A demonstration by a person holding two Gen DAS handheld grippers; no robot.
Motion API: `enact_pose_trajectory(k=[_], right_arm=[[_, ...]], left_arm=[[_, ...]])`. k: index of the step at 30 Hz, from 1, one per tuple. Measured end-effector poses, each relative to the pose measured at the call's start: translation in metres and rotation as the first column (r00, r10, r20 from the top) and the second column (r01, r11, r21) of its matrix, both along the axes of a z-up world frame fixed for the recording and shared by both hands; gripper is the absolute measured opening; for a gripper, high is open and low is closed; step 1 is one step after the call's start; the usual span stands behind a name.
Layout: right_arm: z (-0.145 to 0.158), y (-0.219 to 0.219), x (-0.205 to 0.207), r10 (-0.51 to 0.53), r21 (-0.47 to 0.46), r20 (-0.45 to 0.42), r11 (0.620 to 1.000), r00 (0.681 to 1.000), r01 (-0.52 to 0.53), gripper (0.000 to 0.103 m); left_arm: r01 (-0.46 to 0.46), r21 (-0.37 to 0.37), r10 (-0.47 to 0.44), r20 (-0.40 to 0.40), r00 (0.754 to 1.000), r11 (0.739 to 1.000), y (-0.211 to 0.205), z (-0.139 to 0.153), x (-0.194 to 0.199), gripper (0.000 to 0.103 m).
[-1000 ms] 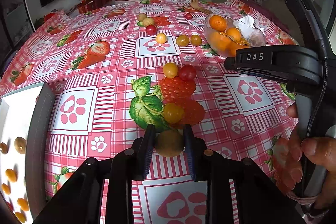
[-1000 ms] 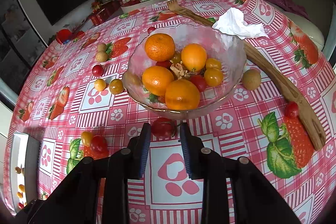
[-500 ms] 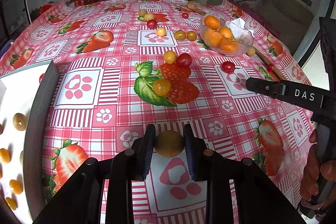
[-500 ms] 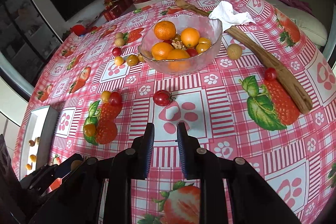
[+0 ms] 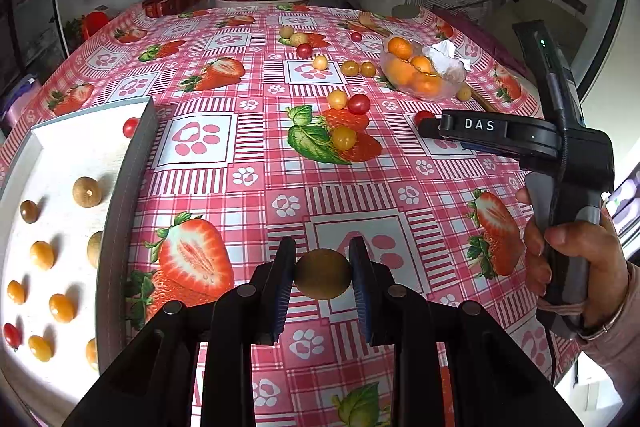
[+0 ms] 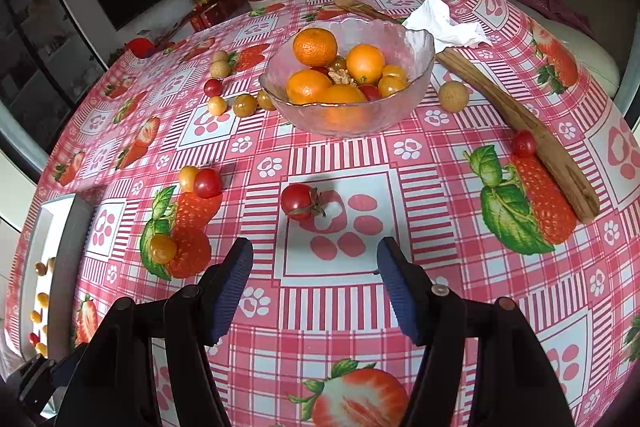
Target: Organize fruits
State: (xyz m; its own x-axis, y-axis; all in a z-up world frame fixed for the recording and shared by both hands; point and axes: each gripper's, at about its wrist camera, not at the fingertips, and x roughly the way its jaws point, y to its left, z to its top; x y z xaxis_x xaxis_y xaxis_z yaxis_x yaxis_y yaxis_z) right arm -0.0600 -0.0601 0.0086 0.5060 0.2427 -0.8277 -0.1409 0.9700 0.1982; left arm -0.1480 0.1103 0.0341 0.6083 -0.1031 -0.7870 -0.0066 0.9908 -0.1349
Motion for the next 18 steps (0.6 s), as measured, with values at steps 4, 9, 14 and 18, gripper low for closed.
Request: enact_pose_trajectory(k=[4,9,14,18], right_arm=[[-0.001,0.009,0.018,-0.017,-0.018,0.013,1.000,1.000,0.017,0.066],[-0.003,0.023,0.024,0.004,-0.093,0.033,0.996,0.999,-0.001,0.026],[0.002,0.009,0.010,0.004,-0.009,0.003,1.000,1.000,-0.004,0.025],[0.012,0.008,-0.013,0.044,0.026,-0.009,0.999,0.999,-0.044,0.025]], left_arm=[[-0.010,-0.007,0.010,-0.003,1.000,1.000,0.006,0.000,-0.003,0.029],[-0.020,-0.019,0.020,-0.001,1.000,1.000,0.012,0.001,-0.005,0.029],[-0.021,-0.031,0.021,0.009,1.000,0.999,0.016,0.005,-0.008,0.029],[-0.023,-0.039,0.024,0.015,1.000,0.999,0.021,0.010,-0.014,0.029]])
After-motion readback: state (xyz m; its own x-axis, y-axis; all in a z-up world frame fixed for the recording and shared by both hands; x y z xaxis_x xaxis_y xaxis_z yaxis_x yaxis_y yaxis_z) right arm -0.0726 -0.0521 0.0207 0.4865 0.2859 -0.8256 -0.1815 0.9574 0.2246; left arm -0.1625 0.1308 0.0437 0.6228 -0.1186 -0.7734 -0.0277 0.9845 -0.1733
